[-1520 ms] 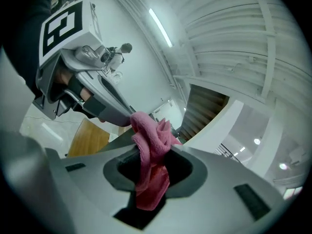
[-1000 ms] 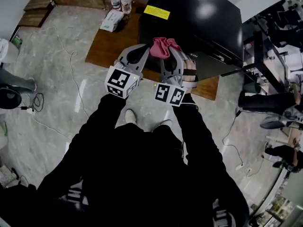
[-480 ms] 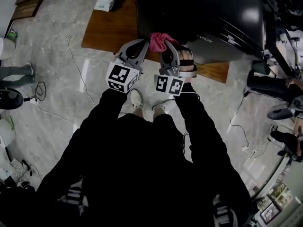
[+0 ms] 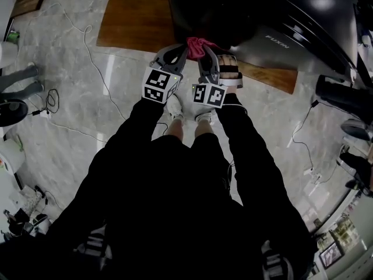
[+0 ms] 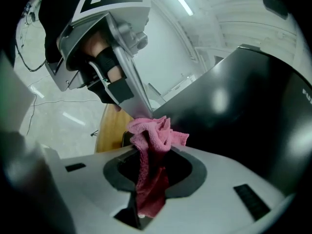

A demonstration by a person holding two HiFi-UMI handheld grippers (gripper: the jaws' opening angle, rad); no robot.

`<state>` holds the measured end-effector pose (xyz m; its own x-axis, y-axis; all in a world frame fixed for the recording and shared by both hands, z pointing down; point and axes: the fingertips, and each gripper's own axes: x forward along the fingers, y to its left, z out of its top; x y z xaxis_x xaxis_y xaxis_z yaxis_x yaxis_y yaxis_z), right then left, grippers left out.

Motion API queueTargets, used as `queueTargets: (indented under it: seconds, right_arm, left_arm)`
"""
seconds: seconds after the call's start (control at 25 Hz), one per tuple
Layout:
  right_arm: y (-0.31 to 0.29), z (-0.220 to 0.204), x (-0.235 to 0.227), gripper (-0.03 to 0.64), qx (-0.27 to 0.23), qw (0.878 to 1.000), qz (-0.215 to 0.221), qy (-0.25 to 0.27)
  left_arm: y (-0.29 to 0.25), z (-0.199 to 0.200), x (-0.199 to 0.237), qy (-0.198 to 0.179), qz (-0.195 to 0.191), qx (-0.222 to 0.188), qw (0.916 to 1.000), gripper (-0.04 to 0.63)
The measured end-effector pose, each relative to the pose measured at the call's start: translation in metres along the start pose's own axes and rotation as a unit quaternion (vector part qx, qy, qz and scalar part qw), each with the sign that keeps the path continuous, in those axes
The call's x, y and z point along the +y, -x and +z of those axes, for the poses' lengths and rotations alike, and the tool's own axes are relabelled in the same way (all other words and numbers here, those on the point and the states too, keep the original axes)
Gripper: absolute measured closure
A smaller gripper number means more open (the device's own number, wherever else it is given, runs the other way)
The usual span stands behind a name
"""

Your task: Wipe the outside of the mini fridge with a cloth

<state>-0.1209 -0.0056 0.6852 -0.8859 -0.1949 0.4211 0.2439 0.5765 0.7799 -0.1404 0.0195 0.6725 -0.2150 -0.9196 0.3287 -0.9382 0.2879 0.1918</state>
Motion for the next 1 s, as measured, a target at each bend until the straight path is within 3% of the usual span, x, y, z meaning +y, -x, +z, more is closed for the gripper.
queueTargets:
  seconds: [0.28,0.48,0.8,1.0]
  right_arm:
    - [-0.032,-0.031,0.057,0.514,0.032,0.998,0.051,0.006]
    - [-0.043,-0.046,0.081,0.514,0.058,0.995,0.075,0.007]
    - [-0.047,-0.05,0.092,0.509,0.078,0.99,0.114,0.001]
    - [-0.007,-0.017,0.053,0.509,0.04,0.995,0.092,-0.024]
  left_arm:
    - [-0.019,-0.062,0.014,0.013,-0.004,0.057,0.9983,0.589]
    - [-0.025,-0.084,0.02,0.043,0.007,0.079,0.9959,0.589]
    - [-0.014,-0.078,0.026,0.031,0.007,0.076,0.9966,0.589]
    - [0.031,-0.02,0.007,0.002,-0.004,0.024,0.9997,0.589]
